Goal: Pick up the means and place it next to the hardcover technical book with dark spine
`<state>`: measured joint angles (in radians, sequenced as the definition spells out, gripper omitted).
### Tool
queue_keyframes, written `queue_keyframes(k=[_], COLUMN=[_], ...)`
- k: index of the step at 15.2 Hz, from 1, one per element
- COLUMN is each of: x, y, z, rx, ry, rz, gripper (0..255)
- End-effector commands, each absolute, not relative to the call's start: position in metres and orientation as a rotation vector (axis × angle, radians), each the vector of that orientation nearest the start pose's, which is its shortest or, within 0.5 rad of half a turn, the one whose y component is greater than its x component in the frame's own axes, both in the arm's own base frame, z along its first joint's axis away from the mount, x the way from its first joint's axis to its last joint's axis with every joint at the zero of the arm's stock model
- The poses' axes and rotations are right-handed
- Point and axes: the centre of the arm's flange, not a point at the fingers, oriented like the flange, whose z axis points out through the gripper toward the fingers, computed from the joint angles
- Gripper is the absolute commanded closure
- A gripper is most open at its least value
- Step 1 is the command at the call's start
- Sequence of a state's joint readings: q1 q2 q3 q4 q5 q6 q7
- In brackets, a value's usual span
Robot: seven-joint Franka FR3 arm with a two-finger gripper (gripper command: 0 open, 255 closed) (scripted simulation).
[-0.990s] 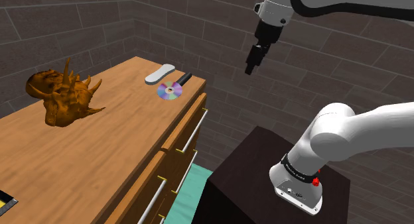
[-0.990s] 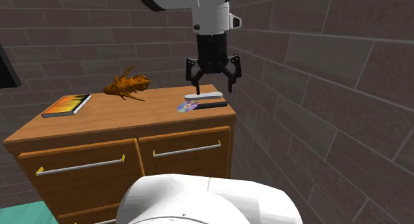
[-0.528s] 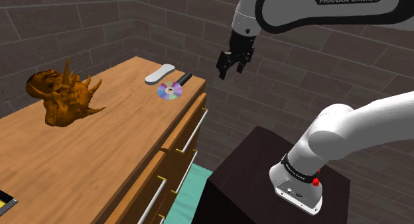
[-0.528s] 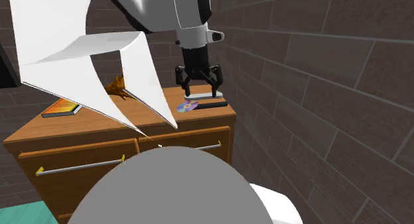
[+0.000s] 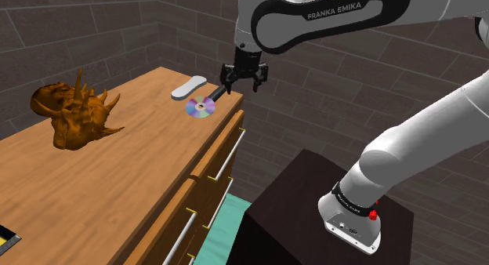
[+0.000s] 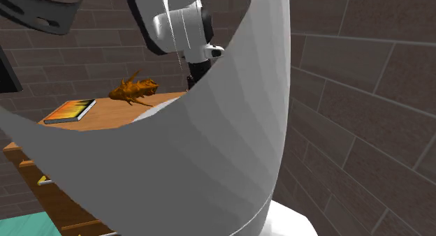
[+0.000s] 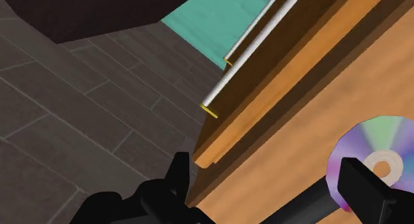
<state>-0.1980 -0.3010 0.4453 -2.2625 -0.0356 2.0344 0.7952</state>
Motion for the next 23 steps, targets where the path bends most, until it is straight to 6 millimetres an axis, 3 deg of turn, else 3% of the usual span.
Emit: queue_keyframes(k=[1,7,13,20,23], x=[0.48,0.554,0.623,0.624,0.625], y=[0.127,0.125,0.104,0.095,0.095], z=[0.462,0.431,0.405,0.369,0.366], rx=[-3.086,-2.92,-2.702,-2.702,-2.702], ry=[1.043,1.479,1.869,1.869,1.869], rz=[-0.206,-0.245,-0.277,-0.277,-0.277], gripper=[0,0,0,0,0])
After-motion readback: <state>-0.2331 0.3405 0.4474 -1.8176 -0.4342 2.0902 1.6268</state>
